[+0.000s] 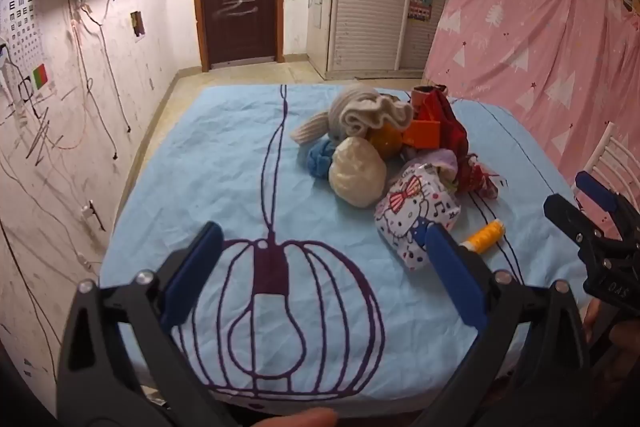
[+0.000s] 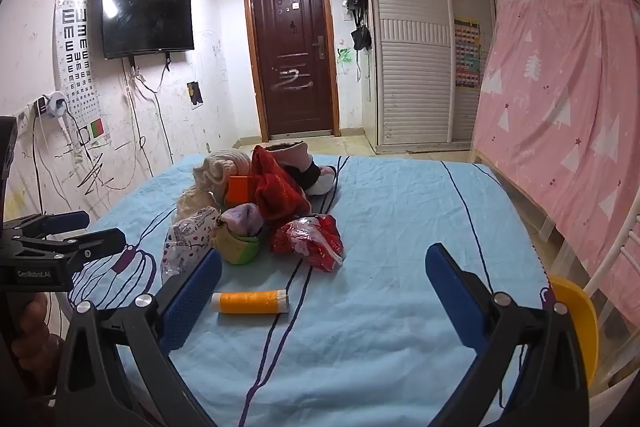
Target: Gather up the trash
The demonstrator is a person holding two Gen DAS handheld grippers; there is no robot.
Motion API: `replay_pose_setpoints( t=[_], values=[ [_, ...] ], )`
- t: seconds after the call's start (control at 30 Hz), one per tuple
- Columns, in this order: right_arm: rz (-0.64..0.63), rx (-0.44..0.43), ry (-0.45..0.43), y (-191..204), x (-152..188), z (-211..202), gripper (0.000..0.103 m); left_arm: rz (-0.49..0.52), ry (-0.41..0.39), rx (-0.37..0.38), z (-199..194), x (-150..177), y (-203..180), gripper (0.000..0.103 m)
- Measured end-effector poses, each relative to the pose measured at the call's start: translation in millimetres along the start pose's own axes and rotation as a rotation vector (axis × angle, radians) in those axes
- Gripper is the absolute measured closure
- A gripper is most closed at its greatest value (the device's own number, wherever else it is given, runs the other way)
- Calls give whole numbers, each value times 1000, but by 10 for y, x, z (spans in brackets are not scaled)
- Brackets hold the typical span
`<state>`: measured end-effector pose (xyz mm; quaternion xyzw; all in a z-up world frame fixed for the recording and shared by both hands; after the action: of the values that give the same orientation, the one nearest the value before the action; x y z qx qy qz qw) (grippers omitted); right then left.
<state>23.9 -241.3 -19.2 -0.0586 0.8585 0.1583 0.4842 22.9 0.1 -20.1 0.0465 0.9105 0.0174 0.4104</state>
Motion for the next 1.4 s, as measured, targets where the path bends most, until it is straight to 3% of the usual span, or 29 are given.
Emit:
replay_pose_setpoints(
  t=[1.4],
  values=[
    [-18,7,-13,44,-5,-8,8,5,-7,-3,-2,-1,0,6]
  ],
)
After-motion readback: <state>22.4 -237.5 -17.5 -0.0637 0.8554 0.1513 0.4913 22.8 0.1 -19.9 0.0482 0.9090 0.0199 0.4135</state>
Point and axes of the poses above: each gripper's, at about its wrist camera, not at the fingertips, and z roughly the way its jaws point, y to its left, x to its underside, the point moved 3 cm from there along z, roughly the way its jaws point, and after that the axes turned 10 degrees about z, right-handed, at the moved point
